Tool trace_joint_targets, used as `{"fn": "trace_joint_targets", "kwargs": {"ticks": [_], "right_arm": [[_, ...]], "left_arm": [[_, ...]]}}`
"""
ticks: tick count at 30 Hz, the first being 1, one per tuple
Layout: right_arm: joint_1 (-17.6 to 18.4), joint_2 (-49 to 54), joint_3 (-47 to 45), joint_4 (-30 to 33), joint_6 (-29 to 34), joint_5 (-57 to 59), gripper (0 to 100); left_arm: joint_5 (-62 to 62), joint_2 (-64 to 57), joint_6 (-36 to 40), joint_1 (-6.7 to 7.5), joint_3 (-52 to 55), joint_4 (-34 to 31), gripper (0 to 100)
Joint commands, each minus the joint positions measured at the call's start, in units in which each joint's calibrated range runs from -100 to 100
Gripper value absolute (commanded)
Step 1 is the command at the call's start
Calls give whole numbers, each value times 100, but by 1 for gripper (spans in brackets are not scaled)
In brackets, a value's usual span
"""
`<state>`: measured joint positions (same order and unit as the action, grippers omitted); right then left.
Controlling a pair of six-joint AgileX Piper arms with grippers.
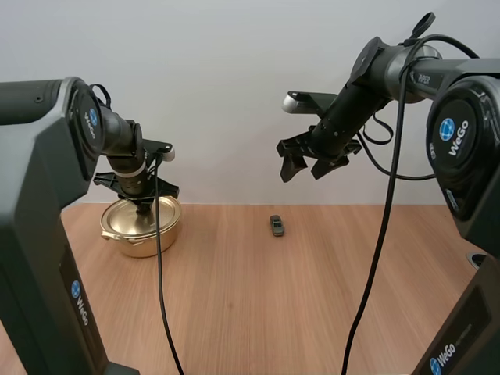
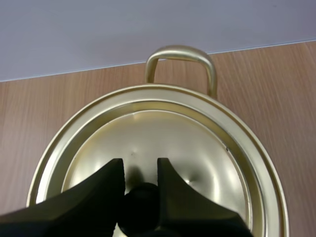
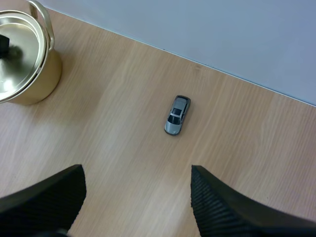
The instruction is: Open the pot, put the car inside, and close it
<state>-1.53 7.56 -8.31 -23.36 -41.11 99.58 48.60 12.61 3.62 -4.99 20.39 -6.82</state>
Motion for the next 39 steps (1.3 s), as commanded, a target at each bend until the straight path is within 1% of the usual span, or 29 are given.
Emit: {"fn": "trace_joint_targets", "kwargs": {"ticks": [1, 5, 10, 13, 14, 18, 20, 23, 29, 34, 39], "right_arm": [[2, 2, 7, 3, 5, 4, 100], [2, 2, 7, 3, 5, 4, 100], [2, 2, 7, 4, 5, -144, 100], [2, -10, -6, -9, 5, -200, 100], [2, -22, -21, -39, -36, -270, 100], [2, -119, -236, -421, -516, -383, 100], [21, -275, -342, -560, -611, -398, 100], [109, -653, -463, -518, -625, -641, 100], [302, -1560, -475, -119, -606, -1574, 100], [351, -1938, -475, 347, -594, -2658, 100], [392, -2108, -475, 711, -594, -3550, 100]], "left_arm": [[-54, -15, 2, -3, -64, 8, 0], [119, -89, 2, -3, -365, 8, 0], [648, -482, 11, -3, -1004, 139, 0], [1219, -823, 11, -3, -1430, 229, 0], [1436, -964, 11, -3, -1557, 229, 0], [2358, -1569, 11, -3, -1869, 290, 0], [2648, -1900, 11, -3, -1903, 356, 0], [2982, -2440, 1, -3, -1903, 581, 0], [3536, -3267, -244, -3, -1903, 1052, 0], [3777, -3677, -414, -3, -1903, 1124, 0], [3875, -3782, -437, -3, -1903, 1124, 0]]}}
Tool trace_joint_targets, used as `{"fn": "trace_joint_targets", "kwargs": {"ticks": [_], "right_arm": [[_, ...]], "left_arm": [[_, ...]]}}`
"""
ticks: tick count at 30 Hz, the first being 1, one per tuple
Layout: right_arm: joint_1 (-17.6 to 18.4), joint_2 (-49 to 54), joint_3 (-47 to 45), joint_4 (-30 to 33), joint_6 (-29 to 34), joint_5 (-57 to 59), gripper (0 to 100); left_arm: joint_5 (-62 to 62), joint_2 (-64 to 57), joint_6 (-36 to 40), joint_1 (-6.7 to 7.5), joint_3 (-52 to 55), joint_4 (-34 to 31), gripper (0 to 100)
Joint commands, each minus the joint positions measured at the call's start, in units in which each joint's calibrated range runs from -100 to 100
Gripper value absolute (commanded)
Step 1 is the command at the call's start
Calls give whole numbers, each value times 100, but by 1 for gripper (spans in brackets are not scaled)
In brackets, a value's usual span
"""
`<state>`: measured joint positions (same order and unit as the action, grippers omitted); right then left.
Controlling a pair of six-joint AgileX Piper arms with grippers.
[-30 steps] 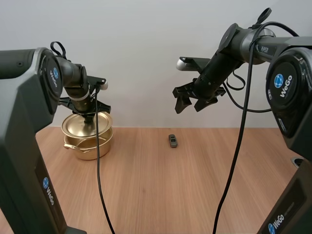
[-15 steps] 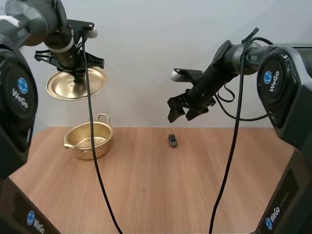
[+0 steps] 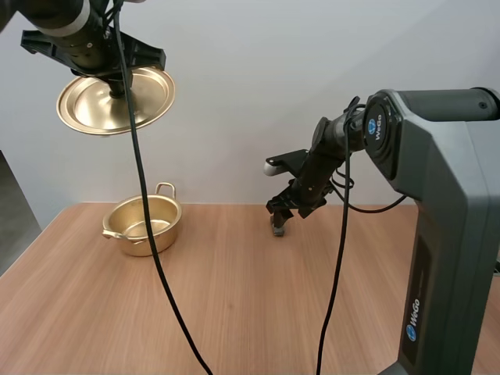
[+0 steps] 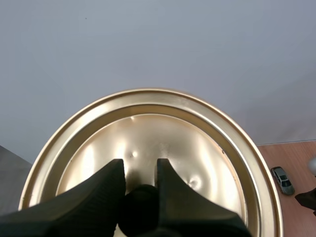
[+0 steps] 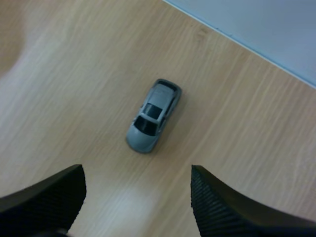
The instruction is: Open the pot, put the car inside, and close it
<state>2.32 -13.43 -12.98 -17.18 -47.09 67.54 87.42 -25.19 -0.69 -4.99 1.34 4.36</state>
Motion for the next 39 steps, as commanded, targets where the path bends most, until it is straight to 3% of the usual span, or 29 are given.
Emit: {"fn": "trace_joint_targets", "kwargs": {"ticks": [1, 13, 39], "right_arm": [[27, -8, -8, 173, 3, -481, 100], [366, -127, 18, 293, 52, -1129, 100], [366, -950, 33, 386, 270, -2285, 100]], "left_arm": [[-7, -1, -6, -3, 1, 6, 0], [115, 11, -6, -3, 41, 6, 0], [683, -1, -6, -3, 41, 6, 0]]}}
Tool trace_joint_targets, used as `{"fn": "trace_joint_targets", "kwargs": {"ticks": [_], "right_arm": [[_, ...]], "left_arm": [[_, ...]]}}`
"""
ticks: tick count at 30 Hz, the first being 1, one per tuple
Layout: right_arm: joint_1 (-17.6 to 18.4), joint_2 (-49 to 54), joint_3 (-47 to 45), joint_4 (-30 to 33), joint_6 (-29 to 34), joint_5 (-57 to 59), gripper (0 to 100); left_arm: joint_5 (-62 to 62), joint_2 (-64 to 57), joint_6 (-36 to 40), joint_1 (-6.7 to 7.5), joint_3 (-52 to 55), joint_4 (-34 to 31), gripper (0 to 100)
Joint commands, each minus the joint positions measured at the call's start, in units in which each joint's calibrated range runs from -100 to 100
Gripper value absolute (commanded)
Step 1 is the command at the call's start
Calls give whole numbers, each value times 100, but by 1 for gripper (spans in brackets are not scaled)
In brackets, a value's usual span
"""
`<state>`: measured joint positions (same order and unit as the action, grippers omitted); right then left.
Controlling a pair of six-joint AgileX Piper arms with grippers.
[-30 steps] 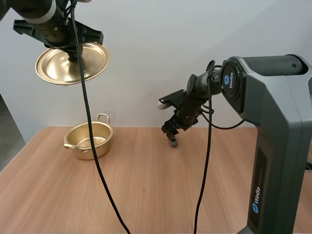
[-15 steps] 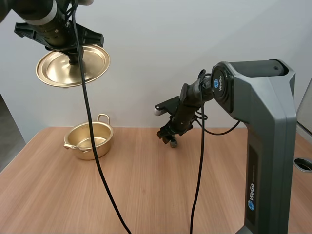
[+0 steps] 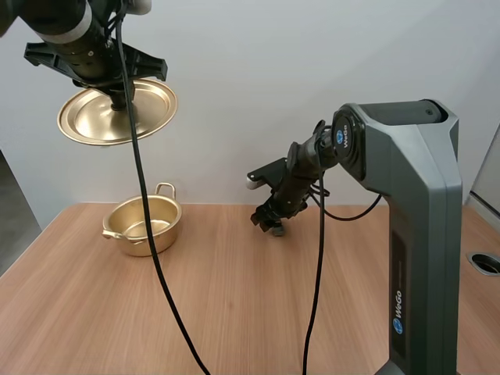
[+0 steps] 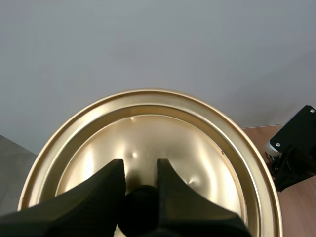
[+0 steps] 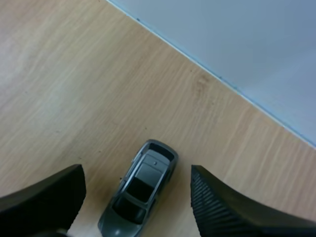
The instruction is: Open the pot, put the car inside, and close it
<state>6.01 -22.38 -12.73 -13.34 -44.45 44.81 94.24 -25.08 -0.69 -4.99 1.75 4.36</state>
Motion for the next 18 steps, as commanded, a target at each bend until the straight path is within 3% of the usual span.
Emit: {"fn": "trace_joint_targets", "kwargs": {"ticks": [1, 10, 11, 12, 14, 15, 18], "right_arm": [[-2, -117, 7, 1, 7, -12, 100], [-2, -365, 7, 1, -25, -73, 100], [-2, -365, 7, 1, -25, -55, 95], [-2, -365, 7, -3, -25, -55, 74], [-2, -365, 7, -12, 47, 5, 15], [-2, -365, 7, -12, 136, 42, 0], [-2, -365, 7, -28, 269, 247, 0]], "left_arm": [[11, -12, -6, -3, 1, 6, 0], [235, -12, -6, -3, 1, 6, 0], [244, -12, -6, -3, 1, 6, 0], [267, -12, -6, -3, 1, 6, 0], [267, -12, -6, -3, 1, 6, 0], [288, -12, -6, -3, 1, 6, 0], [357, -12, -6, -3, 1, 6, 0]]}}
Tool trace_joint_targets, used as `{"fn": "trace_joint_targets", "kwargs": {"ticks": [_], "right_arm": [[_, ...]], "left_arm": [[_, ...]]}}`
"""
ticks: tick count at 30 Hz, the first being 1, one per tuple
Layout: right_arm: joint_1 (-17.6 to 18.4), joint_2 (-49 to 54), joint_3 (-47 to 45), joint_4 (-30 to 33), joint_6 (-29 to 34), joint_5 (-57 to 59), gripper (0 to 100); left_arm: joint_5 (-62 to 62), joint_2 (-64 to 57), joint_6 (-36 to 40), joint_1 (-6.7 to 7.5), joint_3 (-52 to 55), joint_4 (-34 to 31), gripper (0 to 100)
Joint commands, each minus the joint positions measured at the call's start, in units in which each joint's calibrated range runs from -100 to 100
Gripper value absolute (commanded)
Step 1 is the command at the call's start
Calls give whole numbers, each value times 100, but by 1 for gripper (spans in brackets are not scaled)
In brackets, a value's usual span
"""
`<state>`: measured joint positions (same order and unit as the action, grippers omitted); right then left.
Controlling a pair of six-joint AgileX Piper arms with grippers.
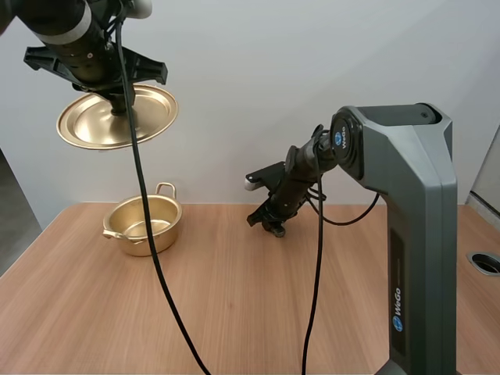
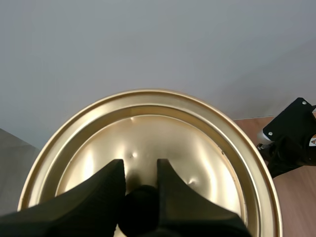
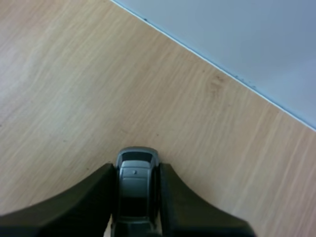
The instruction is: Open the pot, put the car inside, and close it
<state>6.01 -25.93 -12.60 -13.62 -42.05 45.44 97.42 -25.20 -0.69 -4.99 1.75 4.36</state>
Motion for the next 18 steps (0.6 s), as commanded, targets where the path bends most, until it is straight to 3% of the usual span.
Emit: {"fn": "trace_joint_targets", "kwargs": {"ticks": [1, 7, 18], "right_arm": [[-2, -10, -6, -57, -24, 205, 0], [-2, 303, -6, -363, -291, 120, 0], [-2, 1621, -6, -2282, -1472, 805, 0]], "left_arm": [[61, -13, -6, -3, 1, 6, 0], [172, -173, -6, -3, 1, -84, 0], [258, -1290, 22, -3, 1, -331, 0]]}}
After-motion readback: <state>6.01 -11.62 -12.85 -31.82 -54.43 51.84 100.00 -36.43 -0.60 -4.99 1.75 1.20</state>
